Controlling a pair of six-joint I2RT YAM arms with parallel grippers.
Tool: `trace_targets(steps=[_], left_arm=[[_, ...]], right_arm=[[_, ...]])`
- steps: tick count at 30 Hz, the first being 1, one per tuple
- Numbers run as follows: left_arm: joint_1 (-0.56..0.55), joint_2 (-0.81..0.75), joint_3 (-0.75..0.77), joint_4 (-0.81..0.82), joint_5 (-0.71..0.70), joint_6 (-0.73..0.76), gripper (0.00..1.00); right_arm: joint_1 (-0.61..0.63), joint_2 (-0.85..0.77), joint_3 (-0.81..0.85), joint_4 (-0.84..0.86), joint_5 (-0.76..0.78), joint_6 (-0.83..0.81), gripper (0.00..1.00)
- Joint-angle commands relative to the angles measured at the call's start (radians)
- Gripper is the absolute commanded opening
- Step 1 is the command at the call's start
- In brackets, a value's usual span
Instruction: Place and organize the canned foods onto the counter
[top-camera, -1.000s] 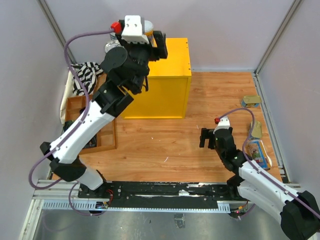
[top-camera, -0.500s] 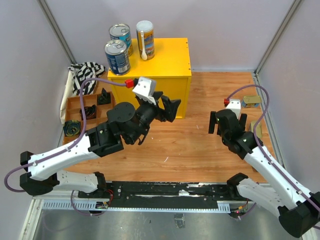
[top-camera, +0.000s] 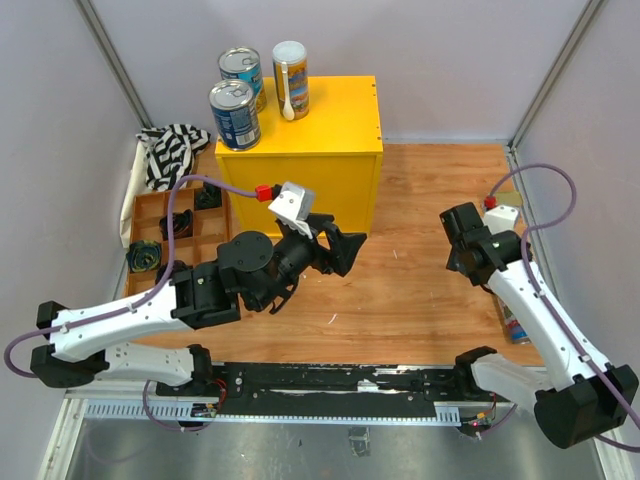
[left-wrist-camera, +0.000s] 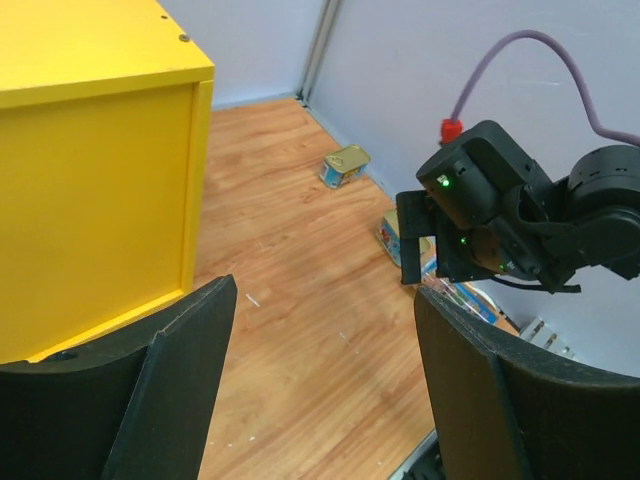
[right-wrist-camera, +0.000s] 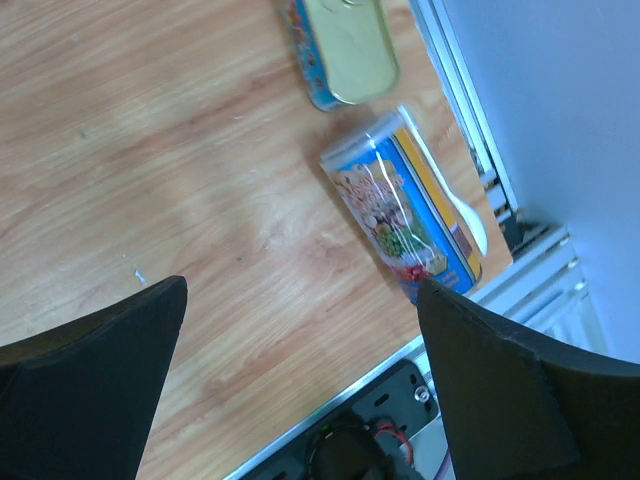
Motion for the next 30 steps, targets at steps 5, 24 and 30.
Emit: trace_targets(steps=[5, 24, 30], left_arm=[[-0.008, -0.068, -0.031, -0.055, 0.011, -0.078, 0.76], [-0.009, -0.180, -0.155, -0.043, 0.195, -0.044, 0.76], [-0.008, -0.202, -0.209, -0.004, 0.269, -0.038, 0.76]], right_arm=[[-0.108, -0.032, 0.063, -0.296, 0.048, 0.549, 0.98], [-0.354, 0.025, -0.067, -0.267, -0.081, 1.191, 0.98], [-0.401, 0.051, -0.137, -0.186, -0.139, 1.254, 0.98]])
